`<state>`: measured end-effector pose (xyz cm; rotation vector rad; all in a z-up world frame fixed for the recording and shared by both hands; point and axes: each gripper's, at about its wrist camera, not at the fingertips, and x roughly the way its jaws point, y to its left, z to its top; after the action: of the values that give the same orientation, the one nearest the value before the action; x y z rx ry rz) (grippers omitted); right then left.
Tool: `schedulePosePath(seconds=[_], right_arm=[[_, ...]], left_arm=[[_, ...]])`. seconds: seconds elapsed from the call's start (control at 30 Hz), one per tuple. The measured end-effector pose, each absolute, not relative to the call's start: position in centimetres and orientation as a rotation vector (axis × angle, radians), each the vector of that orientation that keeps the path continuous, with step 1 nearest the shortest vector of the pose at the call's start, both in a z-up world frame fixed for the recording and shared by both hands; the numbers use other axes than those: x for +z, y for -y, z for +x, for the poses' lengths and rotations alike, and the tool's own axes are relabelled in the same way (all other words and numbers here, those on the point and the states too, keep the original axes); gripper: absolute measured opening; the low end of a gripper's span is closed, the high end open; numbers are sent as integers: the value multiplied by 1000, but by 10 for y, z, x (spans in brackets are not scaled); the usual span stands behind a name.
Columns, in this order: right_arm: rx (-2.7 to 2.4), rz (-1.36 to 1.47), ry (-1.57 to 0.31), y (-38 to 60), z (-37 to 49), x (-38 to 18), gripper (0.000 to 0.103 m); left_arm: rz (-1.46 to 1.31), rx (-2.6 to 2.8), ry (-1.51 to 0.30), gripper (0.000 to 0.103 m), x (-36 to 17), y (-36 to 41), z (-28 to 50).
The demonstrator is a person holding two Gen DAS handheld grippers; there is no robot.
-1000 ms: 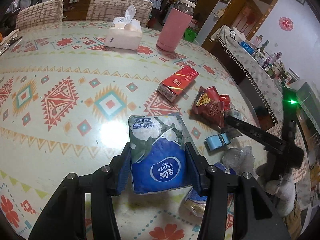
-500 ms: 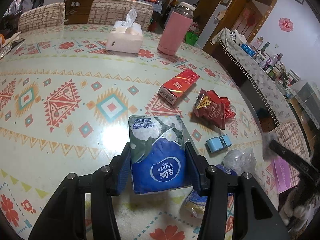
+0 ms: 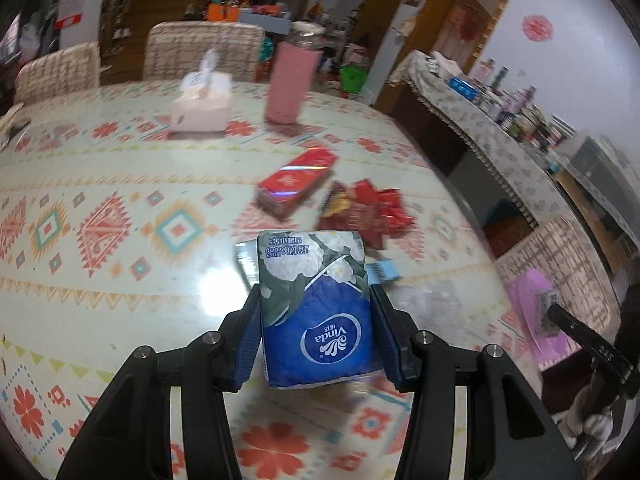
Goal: Collect trash
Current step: 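Drop the white box and Vinda pack into the purple wastebasket with both tools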
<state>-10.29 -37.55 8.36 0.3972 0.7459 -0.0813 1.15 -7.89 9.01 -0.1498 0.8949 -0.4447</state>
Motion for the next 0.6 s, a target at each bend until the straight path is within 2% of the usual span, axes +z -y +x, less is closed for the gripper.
schedulePosePath(seconds=[0.27, 0.6], right_arm=[[-160, 488, -657, 441, -153, 90, 38], [-327, 601, -604, 541, -195, 83, 38]], left_arm=[[-63, -630, -905, 50, 117, 175, -5], [52, -930, -981, 49, 113, 361, -21]])
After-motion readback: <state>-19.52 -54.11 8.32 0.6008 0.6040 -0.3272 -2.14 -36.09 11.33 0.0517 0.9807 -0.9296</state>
